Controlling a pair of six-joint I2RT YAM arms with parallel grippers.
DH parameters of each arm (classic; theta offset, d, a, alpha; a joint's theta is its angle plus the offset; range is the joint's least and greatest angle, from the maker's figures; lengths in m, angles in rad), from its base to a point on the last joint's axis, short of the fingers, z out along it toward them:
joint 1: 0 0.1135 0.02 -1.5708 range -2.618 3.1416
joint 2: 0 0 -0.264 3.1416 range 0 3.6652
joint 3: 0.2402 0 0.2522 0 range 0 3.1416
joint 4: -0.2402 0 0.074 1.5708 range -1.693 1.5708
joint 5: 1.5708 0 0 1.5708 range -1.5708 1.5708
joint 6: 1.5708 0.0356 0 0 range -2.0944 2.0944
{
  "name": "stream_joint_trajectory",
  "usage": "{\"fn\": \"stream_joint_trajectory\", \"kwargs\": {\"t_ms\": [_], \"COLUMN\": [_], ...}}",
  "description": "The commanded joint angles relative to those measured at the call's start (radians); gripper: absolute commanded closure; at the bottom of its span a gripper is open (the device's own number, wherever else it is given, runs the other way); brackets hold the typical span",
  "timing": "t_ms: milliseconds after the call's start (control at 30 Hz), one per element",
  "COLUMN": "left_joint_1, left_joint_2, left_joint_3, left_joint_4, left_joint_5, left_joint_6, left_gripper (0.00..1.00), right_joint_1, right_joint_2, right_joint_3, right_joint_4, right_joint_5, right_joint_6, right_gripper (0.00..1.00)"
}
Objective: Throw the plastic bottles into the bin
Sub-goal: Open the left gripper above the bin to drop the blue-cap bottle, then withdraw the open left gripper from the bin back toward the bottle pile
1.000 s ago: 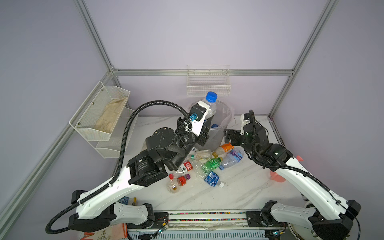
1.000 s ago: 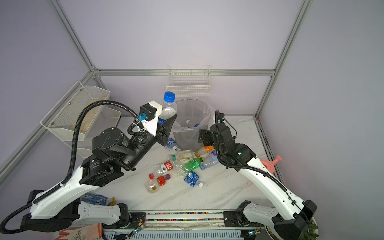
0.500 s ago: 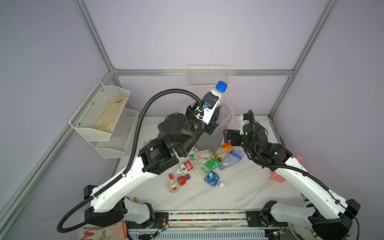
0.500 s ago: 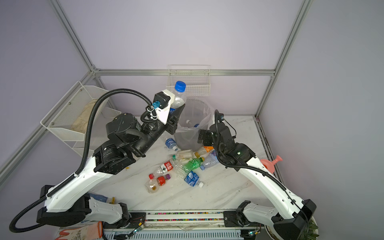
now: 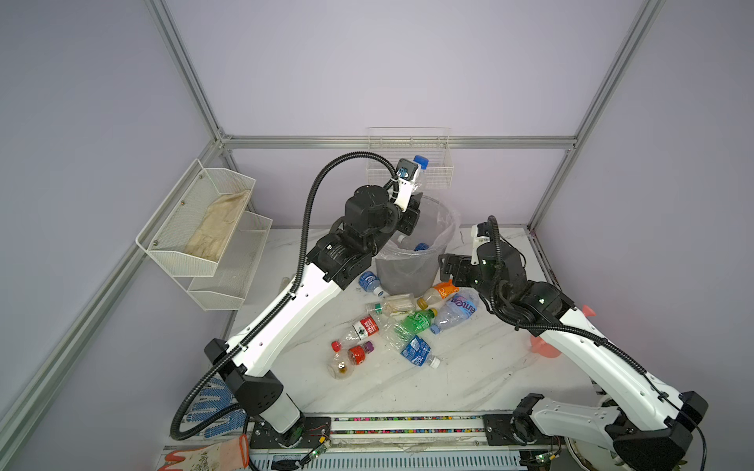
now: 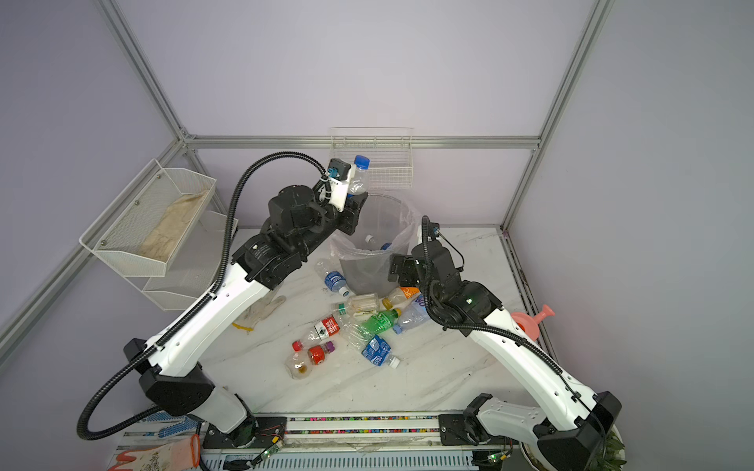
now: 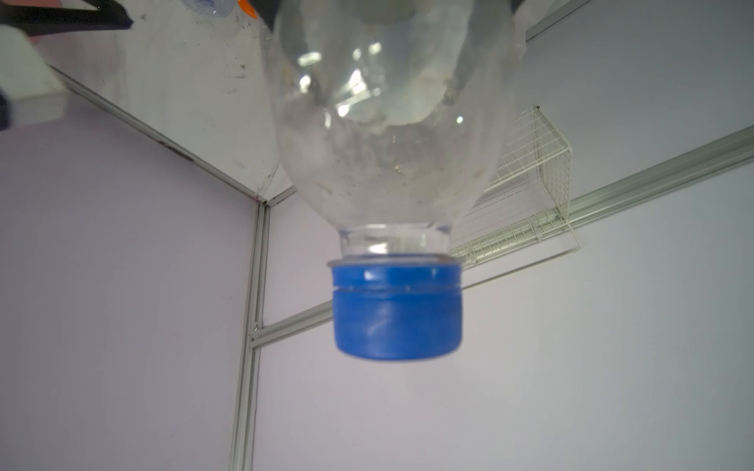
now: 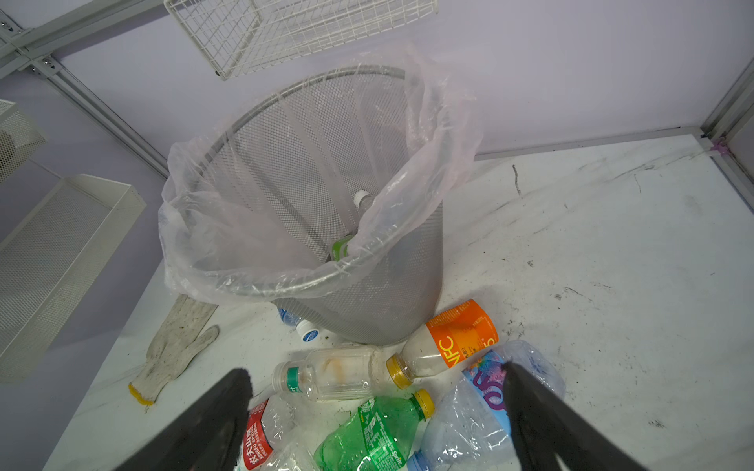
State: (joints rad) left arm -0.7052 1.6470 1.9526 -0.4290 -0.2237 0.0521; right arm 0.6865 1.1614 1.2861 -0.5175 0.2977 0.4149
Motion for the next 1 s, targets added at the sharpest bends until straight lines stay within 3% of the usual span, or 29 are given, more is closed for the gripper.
{"fn": "stream_joint_trajectory", "kwargs": {"t_ms": [0,67,267,967], "left_joint_1": [0.079,0.060,0.000,-0.028], "left_joint_2": [0.106,0.123,-0.001,-0.311], "left_joint_3": [0.241,0.368,0.366,-0.041], "left_joint_4": [-0.234,-0.318,-0.251,-0.100], "left_joint_5": [0.164,0.124,0.066,0.035], "left_joint_6": [-0.180,-0.174,-0.126,-0.136], "left_gripper": [0.03,0.00,0.00,0.00], "right_joint_1": [0.004,0.004,0.004,0.004], "right_joint_2": [-0.033,-0.045,-0.050,-0.016], "right_joint_3": [0.002,0.000,-0.015,0.009], "right_joint_4": [-0.033,-0.045,-0.044,-0.050], "right_joint_5": [0.006,0.010,0.016,0.000], "right_joint_6": [0.009,0.004,0.007,0.021], "right_gripper": [0.03,0.03,0.03,0.03]}}
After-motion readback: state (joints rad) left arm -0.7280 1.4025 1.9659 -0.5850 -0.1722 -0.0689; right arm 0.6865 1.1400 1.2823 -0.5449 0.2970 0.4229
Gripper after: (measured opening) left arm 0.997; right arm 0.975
